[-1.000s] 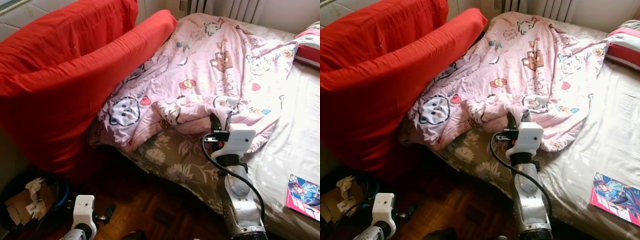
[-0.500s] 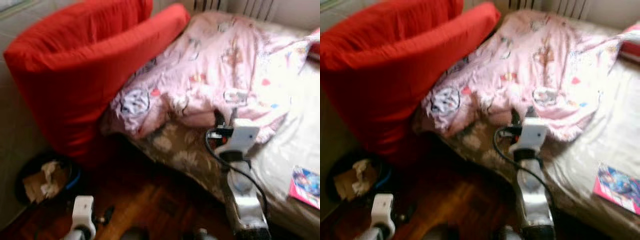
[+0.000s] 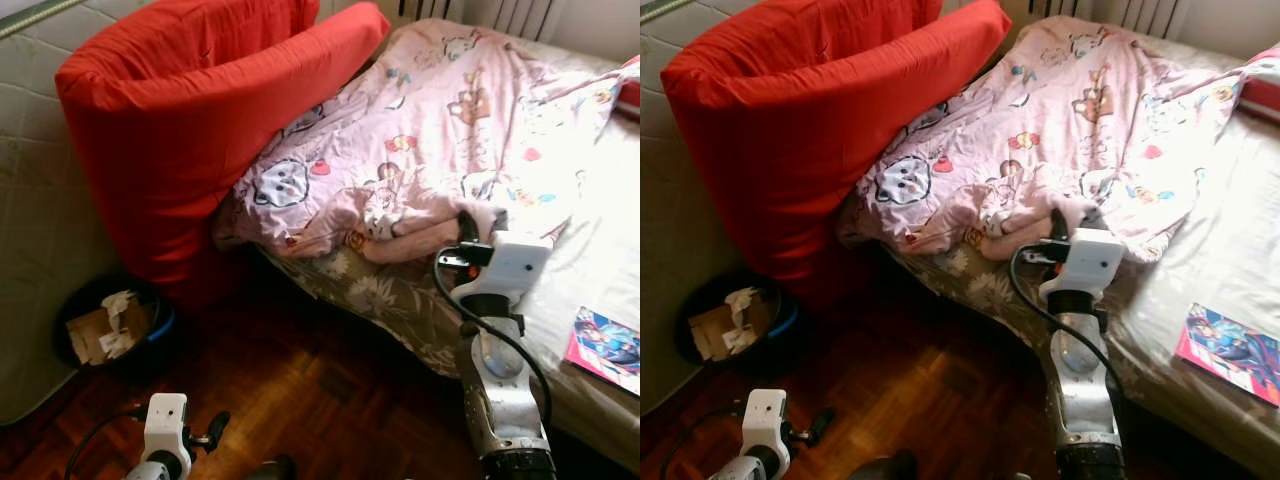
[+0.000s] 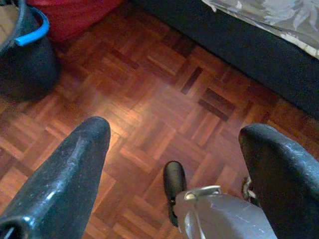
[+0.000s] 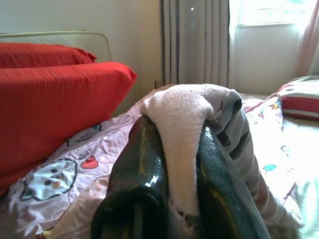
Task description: Clean up the room
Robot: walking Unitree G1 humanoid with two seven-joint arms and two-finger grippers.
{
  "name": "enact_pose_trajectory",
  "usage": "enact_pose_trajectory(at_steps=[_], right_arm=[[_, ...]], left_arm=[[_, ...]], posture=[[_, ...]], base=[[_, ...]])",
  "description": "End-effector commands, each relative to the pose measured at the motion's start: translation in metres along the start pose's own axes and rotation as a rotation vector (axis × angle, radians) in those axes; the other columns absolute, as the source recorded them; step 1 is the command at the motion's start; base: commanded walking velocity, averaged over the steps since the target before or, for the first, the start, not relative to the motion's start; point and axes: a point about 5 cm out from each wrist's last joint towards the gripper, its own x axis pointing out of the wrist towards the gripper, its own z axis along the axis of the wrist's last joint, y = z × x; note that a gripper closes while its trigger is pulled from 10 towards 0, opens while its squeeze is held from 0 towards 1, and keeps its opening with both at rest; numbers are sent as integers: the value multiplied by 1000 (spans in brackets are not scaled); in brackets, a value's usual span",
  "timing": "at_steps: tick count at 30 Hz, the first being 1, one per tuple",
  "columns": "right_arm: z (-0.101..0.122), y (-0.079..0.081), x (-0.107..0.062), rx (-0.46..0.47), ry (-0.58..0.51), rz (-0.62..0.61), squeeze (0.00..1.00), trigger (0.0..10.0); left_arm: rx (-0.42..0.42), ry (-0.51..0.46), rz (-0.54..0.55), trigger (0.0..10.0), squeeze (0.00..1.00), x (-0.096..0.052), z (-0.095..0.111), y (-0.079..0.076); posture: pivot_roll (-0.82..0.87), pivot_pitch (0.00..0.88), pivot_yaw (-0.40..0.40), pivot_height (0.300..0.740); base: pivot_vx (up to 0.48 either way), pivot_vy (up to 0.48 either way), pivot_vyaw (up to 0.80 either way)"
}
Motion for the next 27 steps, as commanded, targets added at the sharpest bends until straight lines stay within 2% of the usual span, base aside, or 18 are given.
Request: enact_pose_trajectory(at_steps=[1,8,12,15,20,22,23,24,25,26,27], right_arm=[[12,-6,4,-18,-66,-48,0,10000],[29,-35,12,-35,-130,-206,0,10000],[33,-41,12,-32,-139,-260,0,10000],[27,-43,10,-32,-101,-295,0,10000],[2,-38,-3,-23,46,-260,0,10000],[-11,-48,-11,-43,135,-319,0,10000],[-22,-57,-19,-53,212,-376,0,10000],[-25,-60,-21,-53,235,-393,0,10000],[-38,-69,-30,-21,314,-455,0,10000],[-38,-69,-30,-21,314,-455,0,10000],[-50,-78,-42,-4,383,-516,0,10000]], left_arm=[[7,32,5,10000,0,-3,-5,3],[8,34,4,10000,0,-3,-5,3],[7,33,2,10000,0,-3,-5,3],[7,33,1,10000,0,-3,-5,3],[6,32,3,10000,0,-3,-5,3],[5,32,4,10000,0,-3,-5,3],[5,32,3,10000,0,-3,-5,3],[5,32,3,10000,0,-2,-5,2],[4,33,0,10000,0,-2,-5,2],[4,33,0,10000,0,-2,-5,2],[3,33,-1,10000,0,-2,-5,2]], posture=[[140,194,23,740],[132,194,23,740],[133,196,24,740],[132,194,24,740],[139,194,20,740],[135,194,19,740],[135,194,19,740],[129,192,17,740],[129,191,17,740],[129,191,17,740],[129,191,17,740]], base=[[0,0,0],[0,0,0],[0,0,0],[0,0,0],[0,0,0],[0,0,0],[0,0,0],[0,0,0],[0,0,0],[0,0,0],[0,0,0]])
